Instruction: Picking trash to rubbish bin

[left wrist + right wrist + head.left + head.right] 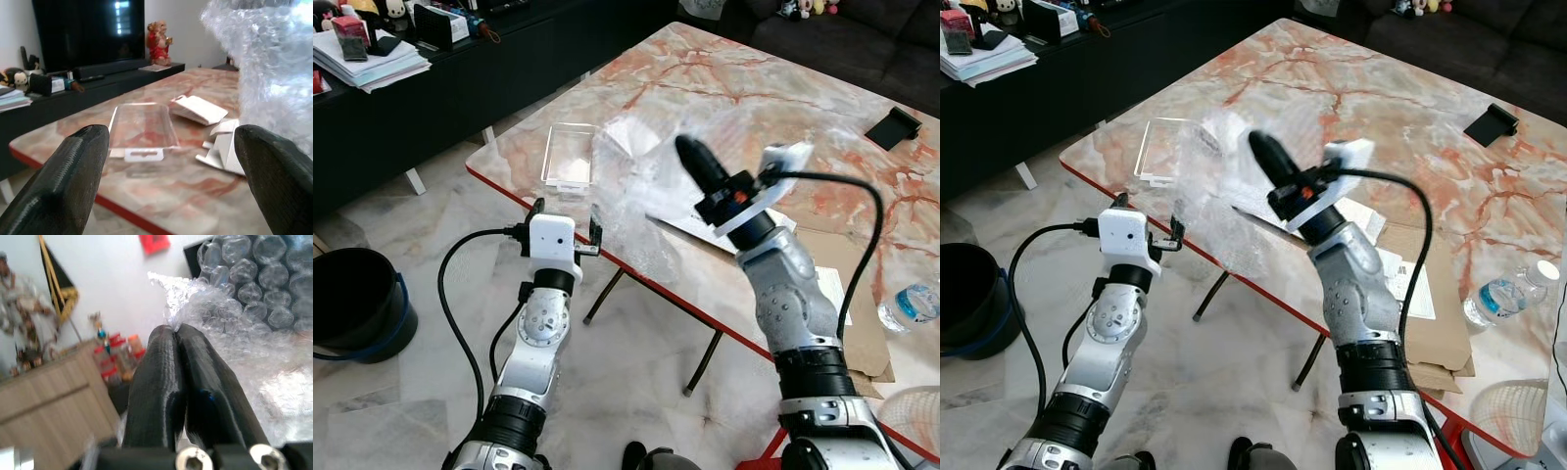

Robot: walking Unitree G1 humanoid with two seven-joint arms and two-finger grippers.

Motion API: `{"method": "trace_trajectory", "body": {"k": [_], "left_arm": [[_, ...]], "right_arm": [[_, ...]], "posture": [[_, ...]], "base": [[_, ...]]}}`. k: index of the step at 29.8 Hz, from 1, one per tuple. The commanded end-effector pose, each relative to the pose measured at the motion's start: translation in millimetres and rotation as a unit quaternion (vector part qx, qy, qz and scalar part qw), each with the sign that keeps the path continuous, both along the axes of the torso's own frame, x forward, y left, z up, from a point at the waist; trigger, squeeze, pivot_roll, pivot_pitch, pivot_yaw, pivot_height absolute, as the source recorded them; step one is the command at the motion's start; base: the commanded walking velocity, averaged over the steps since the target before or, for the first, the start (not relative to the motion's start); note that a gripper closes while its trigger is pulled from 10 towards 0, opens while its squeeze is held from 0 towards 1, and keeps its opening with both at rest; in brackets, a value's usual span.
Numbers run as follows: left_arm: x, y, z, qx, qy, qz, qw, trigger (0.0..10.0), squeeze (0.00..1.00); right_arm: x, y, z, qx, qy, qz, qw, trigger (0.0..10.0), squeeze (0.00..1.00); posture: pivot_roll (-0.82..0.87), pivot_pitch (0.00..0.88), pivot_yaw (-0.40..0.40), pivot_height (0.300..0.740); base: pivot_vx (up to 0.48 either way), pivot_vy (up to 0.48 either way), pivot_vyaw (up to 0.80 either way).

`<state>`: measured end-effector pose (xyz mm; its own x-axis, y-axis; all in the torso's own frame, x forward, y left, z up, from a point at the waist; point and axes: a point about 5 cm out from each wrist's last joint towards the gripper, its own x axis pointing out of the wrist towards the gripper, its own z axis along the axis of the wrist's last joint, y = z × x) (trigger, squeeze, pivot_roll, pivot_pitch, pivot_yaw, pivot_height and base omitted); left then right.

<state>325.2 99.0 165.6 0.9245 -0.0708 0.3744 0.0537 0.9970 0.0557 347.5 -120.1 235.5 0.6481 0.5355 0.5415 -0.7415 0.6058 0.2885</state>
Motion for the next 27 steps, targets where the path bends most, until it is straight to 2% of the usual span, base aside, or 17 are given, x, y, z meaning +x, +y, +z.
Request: {"method": "trace_trajectory", "body": {"k": [1,6,9,14,16,17,18,19,21,24,27], "left_arm": [[0.6,-5.3,5,-0.007,-0.008,-0.012,1.000,10.0,0.00],[2.3,-9.1,12,-0.013,-0.018,-0.019,1.000,10.0,0.00],[3.5,-11.5,13,-0.018,-0.017,-0.023,0.999,10.0,0.00],[3.7,-11.4,13,-0.018,-0.017,-0.023,0.999,10.0,0.00],[3.8,-4.5,14,-0.016,-0.019,0.000,1.000,10.0,0.00],[3.9,-2.8,14,-0.015,-0.018,0.006,1.000,10.0,0.00],[3.6,2.1,14,-0.015,-0.019,0.018,1.000,10.0,0.00],[3.3,3.8,14,-0.015,-0.021,0.022,0.999,10.0,0.00],[2.3,11.2,15,-0.013,-0.024,0.030,0.999,10.0,0.00],[1.7,13.9,16,-0.010,-0.025,0.033,0.999,10.0,0.00],[-0.4,29.0,11,-0.003,-0.017,0.062,0.998,10.0,0.00]], "right_arm": [[0.5,-5.4,17,0.027,-0.018,-0.017,0.999,10.0,0.00],[9.5,-17.1,29,0.069,-0.010,-0.067,0.995,10.0,0.00],[18.0,-22.6,31,0.089,0.015,-0.123,0.988,10.0,0.00],[19.4,-23.7,31,0.085,0.015,-0.142,0.986,10.0,0.00],[21.5,-22.6,29,0.048,0.012,-0.196,0.979,10.0,0.00],[21.8,-21.7,28,0.036,0.011,-0.206,0.978,10.0,0.00],[21.1,-15.4,22,-0.013,0.001,-0.218,0.976,10.0,0.00],[20.6,-13.1,20,-0.028,-0.002,-0.220,0.975,10.0,0.00],[20.9,-7.3,8,-0.038,0.014,-0.219,0.975,10.0,0.00],[21.0,-6.3,3,-0.044,0.019,-0.222,0.974,10.0,0.00],[19.9,-8.0,-8,-0.053,0.034,-0.231,0.971,10.0,0.00]], "posture": [[-0.01,0.120,-0.118,0.740],[-0.01,0.118,-0.114,0.740],[-0.02,0.127,-0.115,0.740],[-0.02,0.127,-0.115,0.740],[-0.01,0.136,-0.116,0.740],[-0.01,0.136,-0.117,0.740],[-0.01,0.138,-0.118,0.740],[-0.01,0.138,-0.118,0.740],[0.00,0.145,-0.118,0.740],[0.01,0.148,-0.119,0.740],[0.01,0.157,-0.119,0.740]], "base": [[0.000,0.000,0.00],[0.000,0.000,0.00],[0.000,0.000,0.00],[0.000,0.000,0.00],[0.000,0.000,0.00],[0.000,0.000,0.00],[0.000,0.000,0.00],[0.000,0.000,0.00],[0.000,0.000,0.00],[0.000,0.000,0.00],[0.000,0.000,0.00]]}}
